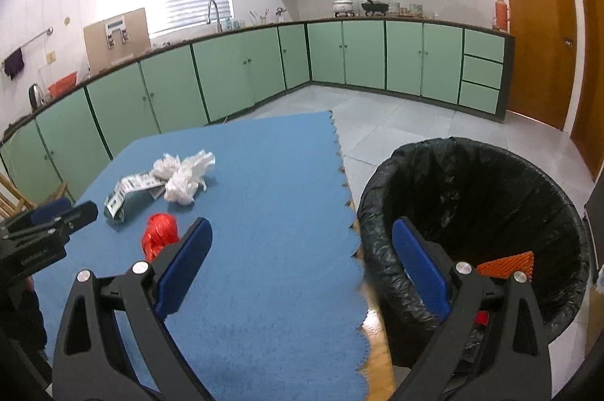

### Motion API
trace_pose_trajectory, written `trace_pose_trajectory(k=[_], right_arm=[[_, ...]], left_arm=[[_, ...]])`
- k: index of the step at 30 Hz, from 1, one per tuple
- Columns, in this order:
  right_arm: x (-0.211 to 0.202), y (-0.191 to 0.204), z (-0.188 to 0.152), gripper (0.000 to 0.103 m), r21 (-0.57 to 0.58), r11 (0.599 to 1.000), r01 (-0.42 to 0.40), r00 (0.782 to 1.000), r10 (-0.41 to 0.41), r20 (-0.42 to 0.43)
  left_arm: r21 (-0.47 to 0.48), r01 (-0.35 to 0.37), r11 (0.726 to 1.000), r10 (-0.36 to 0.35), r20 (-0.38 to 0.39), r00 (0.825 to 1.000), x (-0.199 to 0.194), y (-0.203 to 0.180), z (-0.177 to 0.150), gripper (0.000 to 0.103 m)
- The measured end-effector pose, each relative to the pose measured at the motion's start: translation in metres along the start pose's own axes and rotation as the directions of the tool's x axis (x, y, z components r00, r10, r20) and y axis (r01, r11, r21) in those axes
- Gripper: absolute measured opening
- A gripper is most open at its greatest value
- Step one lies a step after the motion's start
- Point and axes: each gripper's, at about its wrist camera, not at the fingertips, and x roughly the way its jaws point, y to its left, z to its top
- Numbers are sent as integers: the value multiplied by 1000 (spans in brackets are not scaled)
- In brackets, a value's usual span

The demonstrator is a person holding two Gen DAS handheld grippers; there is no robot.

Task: Collect trash
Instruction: 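Grasp the red plastic bag with the left tool, then grasp the crumpled white tissue with the right tool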

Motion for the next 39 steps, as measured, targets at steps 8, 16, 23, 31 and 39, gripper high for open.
trace_pose_trajectory(k=[8, 16, 23, 31, 39], right_arm=[[9, -11, -6, 94, 4, 1000, 20, 1000, -20, -18], [20, -23, -17, 94, -11, 999, 42, 998, -43, -48], [24, -24, -21, 94, -10, 999, 36, 997, -37, -63], [21, -15, -18, 94, -41, 999, 29, 998, -31, -51], [34, 8, 0, 93, -36, 999, -23, 999, 21, -36]], left_arm=[[12, 22, 1000, -21, -82, 996, 38, -27, -12, 69], [-14, 6, 1000, -8, -156, 988, 70, -35, -23, 69], [-35, 23, 999, -30, -200, 979, 85, -43, -25, 48], [-103, 19, 994, -35, -160, 986, 68, -26, -18, 25], [-105, -47, 993, 44, -28, 999, 31, 10, 10, 24]])
